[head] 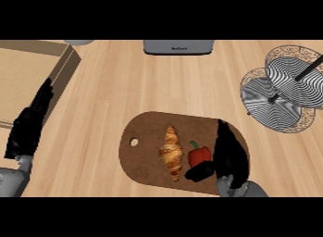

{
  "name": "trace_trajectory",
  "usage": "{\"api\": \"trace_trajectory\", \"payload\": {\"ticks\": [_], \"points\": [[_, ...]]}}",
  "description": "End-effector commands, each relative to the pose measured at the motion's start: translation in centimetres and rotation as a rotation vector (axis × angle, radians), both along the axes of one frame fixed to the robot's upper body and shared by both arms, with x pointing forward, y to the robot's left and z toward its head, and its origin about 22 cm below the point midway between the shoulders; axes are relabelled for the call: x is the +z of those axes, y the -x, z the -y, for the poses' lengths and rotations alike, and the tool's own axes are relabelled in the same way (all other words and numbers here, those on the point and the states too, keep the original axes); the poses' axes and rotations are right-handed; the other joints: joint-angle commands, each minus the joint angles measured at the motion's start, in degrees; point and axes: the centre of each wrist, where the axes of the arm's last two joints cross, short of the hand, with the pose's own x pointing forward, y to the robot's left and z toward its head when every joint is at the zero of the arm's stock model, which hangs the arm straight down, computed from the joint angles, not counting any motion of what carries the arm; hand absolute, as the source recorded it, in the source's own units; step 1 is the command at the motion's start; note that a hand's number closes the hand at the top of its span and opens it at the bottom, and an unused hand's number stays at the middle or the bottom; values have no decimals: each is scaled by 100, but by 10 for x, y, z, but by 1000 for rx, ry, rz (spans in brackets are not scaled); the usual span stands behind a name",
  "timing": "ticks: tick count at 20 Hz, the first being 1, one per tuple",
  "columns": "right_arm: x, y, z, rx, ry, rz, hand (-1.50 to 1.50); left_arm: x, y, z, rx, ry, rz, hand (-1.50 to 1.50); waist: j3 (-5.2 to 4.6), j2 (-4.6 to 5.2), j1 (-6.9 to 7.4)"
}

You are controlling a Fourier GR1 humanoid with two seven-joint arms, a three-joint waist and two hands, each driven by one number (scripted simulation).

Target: Pick the bell pepper from the cutting board and place it in the tiered basket

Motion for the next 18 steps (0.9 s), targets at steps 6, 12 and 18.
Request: {"api": "trace_trajectory", "payload": {"ticks": [6, 12, 18], "points": [[5, -1, -13, -154, 52, -180, -150, 2, -4, 2, 4, -7, 7, 0, 7, 9, -12], [-13, -2, -20, -153, 33, -193, -150, 20, -5, -3, -11, 5, -1, 0, 13, 15, 69], [-22, -21, -15, -143, -3, -231, -150, -6, 0, 6, -18, 21, -7, 0, 12, 30, 84]]}}
